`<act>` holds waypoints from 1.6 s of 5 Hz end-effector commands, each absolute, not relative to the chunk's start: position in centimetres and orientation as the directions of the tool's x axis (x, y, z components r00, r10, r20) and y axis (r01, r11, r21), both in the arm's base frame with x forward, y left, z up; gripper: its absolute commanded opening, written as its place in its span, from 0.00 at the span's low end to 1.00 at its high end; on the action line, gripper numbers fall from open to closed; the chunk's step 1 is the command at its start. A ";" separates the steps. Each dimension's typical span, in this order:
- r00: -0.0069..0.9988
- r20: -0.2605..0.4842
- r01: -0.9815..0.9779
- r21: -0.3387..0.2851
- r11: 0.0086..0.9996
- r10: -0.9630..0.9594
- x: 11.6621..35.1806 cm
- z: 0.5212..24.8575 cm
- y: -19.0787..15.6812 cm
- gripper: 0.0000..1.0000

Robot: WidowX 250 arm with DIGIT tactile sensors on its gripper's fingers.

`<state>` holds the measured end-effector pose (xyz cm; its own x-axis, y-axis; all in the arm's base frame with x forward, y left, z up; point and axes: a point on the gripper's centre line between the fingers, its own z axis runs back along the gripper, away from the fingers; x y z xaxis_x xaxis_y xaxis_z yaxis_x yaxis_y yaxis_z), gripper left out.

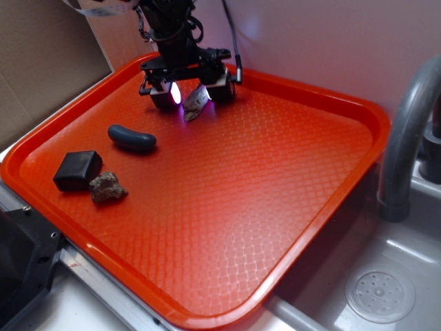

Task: Grab the wood chip.

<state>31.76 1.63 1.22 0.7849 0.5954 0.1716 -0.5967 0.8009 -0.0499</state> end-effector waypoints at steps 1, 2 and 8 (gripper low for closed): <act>0.789 0.157 -0.594 -0.052 0.803 0.594 31.1 0.6 1.3 0.00; 0.796 0.158 -0.585 -0.049 0.810 0.584 31.1 0.6 1.3 0.00; 0.955 0.291 0.017 -0.237 0.971 0.055 21.6 14.0 -1.5 0.00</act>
